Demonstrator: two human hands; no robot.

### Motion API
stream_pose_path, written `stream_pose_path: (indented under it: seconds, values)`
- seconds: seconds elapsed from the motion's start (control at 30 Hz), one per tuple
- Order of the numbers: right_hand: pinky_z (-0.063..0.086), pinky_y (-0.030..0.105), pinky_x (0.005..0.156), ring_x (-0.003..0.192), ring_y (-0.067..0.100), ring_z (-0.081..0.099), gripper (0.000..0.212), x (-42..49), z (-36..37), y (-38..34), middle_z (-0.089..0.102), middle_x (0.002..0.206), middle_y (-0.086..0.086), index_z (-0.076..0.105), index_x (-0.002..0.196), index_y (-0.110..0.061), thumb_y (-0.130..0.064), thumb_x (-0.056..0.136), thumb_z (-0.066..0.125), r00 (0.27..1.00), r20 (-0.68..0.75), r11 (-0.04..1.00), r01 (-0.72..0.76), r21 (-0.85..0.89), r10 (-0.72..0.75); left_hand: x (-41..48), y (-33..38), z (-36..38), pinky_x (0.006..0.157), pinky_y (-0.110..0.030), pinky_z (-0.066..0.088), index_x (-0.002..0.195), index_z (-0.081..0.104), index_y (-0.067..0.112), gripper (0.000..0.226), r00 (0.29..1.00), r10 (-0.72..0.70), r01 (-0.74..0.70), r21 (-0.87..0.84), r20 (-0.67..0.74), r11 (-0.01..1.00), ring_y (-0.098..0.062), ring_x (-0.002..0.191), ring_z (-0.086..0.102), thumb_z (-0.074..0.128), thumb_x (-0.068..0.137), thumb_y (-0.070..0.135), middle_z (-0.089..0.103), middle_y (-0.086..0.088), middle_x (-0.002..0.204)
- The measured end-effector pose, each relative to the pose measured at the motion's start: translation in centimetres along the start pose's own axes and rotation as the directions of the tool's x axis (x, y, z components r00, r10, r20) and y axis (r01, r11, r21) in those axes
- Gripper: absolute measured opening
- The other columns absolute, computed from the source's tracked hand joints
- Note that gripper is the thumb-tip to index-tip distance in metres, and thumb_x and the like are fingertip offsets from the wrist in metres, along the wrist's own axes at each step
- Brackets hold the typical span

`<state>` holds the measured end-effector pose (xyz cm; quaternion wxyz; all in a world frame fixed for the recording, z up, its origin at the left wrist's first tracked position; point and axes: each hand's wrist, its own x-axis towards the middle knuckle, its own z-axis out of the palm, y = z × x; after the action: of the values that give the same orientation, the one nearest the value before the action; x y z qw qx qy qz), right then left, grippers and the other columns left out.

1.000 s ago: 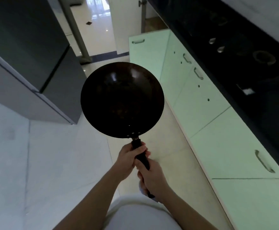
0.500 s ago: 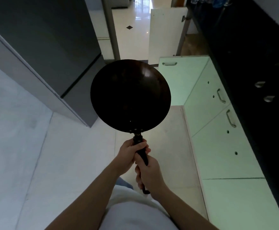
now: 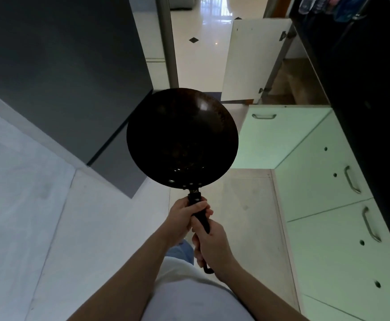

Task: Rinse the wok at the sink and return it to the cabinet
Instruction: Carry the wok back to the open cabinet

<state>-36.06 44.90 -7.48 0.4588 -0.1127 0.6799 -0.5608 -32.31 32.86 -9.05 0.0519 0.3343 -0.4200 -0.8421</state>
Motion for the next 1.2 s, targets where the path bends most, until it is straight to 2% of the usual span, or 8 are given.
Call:
stream_pose_path:
  seconds: [0.13, 0.27, 0.43, 0.6, 0.83, 1.2]
  values:
    - [0.037, 0.024, 0.033, 0.031, 0.019, 0.044, 0.036, 6.4, 3.3, -4.5, 0.05, 0.051, 0.008, 0.054, 0.073, -0.006, -0.025, 0.103, 0.05, 0.999, -0.031, 0.999, 0.012, 0.035, -0.011, 5.2, 6.4, -2.9, 0.079, -0.03, 0.054, 0.107, 0.057, -0.003, 0.013, 0.999, -0.024, 0.023, 0.026, 0.034, 0.999, -0.02, 0.08, 0.065, 0.056, 0.094, 0.001, 0.063, -0.011, 0.084]
    - [0.04, 0.022, 0.033, 0.032, 0.014, 0.047, 0.033, 12.1, 5.3, -7.9, 0.054, 0.051, 0.002, 0.056, 0.076, -0.009, -0.025, 0.103, 0.05, 0.998, -0.063, 0.998, 0.013, 0.055, -0.01, 10.0, 11.4, -5.1, 0.08, -0.031, 0.054, 0.106, 0.058, -0.003, 0.013, 0.998, -0.028, 0.025, 0.056, 0.062, 0.998, -0.021, 0.081, 0.066, 0.057, 0.094, 0.002, 0.064, -0.01, 0.084]
    - [0.041, 0.018, 0.036, 0.034, 0.007, 0.049, 0.027, 17.3, 6.0, -10.8, 0.054, 0.05, -0.004, 0.056, 0.078, -0.014, -0.024, 0.103, 0.051, 0.994, -0.107, 0.999, 0.011, 0.037, -0.007, 14.8, 15.1, -6.2, 0.081, -0.031, 0.055, 0.108, 0.058, -0.001, 0.015, 0.994, -0.052, 0.047, 0.062, 0.095, 0.997, -0.021, 0.082, 0.066, 0.058, 0.094, 0.003, 0.064, -0.009, 0.085]
    - [0.039, 0.021, 0.034, 0.034, 0.009, 0.044, 0.029, 22.3, 5.8, -13.4, 0.049, 0.05, -0.002, 0.055, 0.08, -0.008, -0.023, 0.103, 0.05, 0.99, -0.136, 0.994, -0.015, 0.105, 0.029, 20.1, 17.9, -6.7, 0.082, -0.033, 0.053, 0.107, 0.058, -0.001, 0.014, 0.991, -0.081, 0.074, 0.07, 0.103, 0.995, -0.022, 0.083, 0.066, 0.059, 0.094, 0.004, 0.065, -0.009, 0.084]
    - [0.04, 0.021, 0.036, 0.035, 0.01, 0.044, 0.03, 31.9, 2.8, -17.3, 0.05, 0.05, 0.001, 0.055, 0.079, -0.006, -0.025, 0.102, 0.051, 0.987, -0.161, 0.994, -0.011, 0.113, 0.029, 29.9, 22.6, -5.5, 0.079, -0.031, 0.054, 0.105, 0.058, -0.001, 0.012, 0.988, -0.113, 0.102, 0.099, 0.105, 0.99, -0.02, 0.08, 0.065, 0.058, 0.094, 0.003, 0.065, -0.008, 0.082]
    - [0.034, 0.024, 0.036, 0.034, 0.014, 0.037, 0.029, 44.9, -4.7, -26.5, 0.046, 0.05, -0.002, 0.052, 0.08, -0.009, -0.028, 0.102, 0.054, 0.989, -0.147, 0.972, 0.007, 0.237, 0.029, 44.4, 31.9, 0.8, 0.08, -0.03, 0.054, 0.107, 0.057, -0.002, 0.014, 0.982, -0.124, 0.103, 0.146, 0.141, 0.984, -0.02, 0.08, 0.064, 0.058, 0.093, 0.002, 0.062, -0.01, 0.084]
